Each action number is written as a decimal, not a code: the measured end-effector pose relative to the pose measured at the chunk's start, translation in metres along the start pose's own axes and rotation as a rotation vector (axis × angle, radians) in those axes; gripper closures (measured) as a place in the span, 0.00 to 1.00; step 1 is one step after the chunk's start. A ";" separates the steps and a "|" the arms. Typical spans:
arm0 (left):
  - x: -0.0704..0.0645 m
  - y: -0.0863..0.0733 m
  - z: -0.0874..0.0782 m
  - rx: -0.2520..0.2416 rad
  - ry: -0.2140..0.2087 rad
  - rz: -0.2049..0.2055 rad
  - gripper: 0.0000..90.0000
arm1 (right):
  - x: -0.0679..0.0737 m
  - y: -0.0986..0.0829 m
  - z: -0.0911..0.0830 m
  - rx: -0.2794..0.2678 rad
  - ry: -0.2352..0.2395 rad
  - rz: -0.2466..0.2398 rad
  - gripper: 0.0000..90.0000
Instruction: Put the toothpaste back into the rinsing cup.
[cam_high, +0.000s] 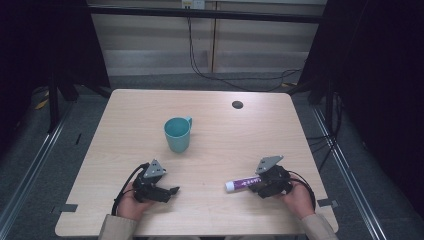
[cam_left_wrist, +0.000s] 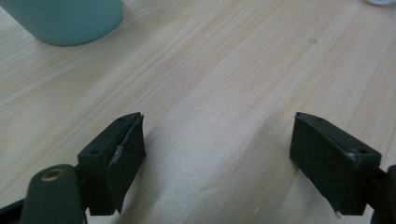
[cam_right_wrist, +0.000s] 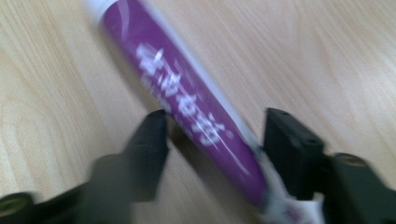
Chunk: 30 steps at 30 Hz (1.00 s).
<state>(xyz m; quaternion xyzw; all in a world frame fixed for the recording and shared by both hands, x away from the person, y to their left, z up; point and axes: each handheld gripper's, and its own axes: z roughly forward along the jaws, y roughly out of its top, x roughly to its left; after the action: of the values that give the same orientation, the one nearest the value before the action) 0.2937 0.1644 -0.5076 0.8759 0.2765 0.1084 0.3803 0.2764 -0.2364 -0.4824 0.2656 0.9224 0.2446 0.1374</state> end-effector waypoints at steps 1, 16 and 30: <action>0.000 0.000 0.000 0.000 0.000 0.000 0.20 | 0.000 -0.001 -0.001 -0.001 0.003 0.004 0.55; 0.001 0.000 0.000 0.001 -0.002 0.002 0.20 | -0.007 0.000 -0.005 0.096 0.068 0.131 0.60; 0.001 0.000 0.000 -0.001 0.000 0.007 0.20 | -0.013 0.011 -0.005 0.272 0.093 0.182 0.62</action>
<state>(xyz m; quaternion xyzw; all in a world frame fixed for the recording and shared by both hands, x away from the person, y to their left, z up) 0.2951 0.1646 -0.5076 0.8767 0.2732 0.1101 0.3804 0.2901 -0.2378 -0.4704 0.3526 0.9245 0.1408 0.0345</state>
